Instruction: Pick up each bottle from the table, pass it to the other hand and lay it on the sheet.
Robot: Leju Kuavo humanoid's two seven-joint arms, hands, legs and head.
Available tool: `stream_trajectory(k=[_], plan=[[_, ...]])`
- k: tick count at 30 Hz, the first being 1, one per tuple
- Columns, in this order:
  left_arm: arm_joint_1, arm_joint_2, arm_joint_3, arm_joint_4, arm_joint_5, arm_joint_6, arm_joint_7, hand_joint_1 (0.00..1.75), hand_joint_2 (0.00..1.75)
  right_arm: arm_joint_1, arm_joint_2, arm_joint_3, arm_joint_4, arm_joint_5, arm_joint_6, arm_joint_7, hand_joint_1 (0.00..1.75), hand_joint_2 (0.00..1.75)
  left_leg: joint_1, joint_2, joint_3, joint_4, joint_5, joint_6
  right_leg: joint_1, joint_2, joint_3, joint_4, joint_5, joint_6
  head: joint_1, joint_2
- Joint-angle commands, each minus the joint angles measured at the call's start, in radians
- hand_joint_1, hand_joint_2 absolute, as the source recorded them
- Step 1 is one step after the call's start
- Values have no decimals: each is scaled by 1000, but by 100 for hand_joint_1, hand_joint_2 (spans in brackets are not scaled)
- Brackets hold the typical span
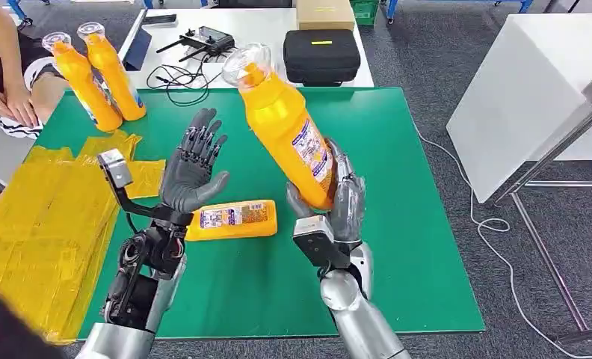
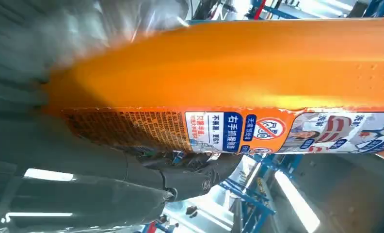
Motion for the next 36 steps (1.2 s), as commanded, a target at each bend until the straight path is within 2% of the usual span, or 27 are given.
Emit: stream_trajectory(k=[1,12,18,28,36], plan=[[-76,9,-47,137,35,-3,15,0,175,-51,-27,60,51,29,-5,15,175,175,0,0,2,-1,-1,0,0,-1,2,-1,-1,0,0,0],[-34,23,-56,57,55,29,14,0,175,-124,3,140,234,105,62,102,175,175,0,3,9,-3,-2,0,1,0,8,-3,-2,0,0,0],[-5,24,-71,-10,29,48,22,0,175,-140,9,144,270,115,74,127,175,175,0,2,4,-1,-2,0,0,0,4,-1,-1,0,0,0],[-1,24,-78,-19,18,49,19,0,175,-143,5,131,267,107,55,124,175,175,0,1,3,-1,-1,0,0,-1,4,-1,-1,0,0,0],[6,34,-79,-3,26,51,11,0,175,-141,-29,20,169,50,-30,122,175,175,-1,1,4,-2,-1,0,0,-1,4,-1,-1,1,0,0]])
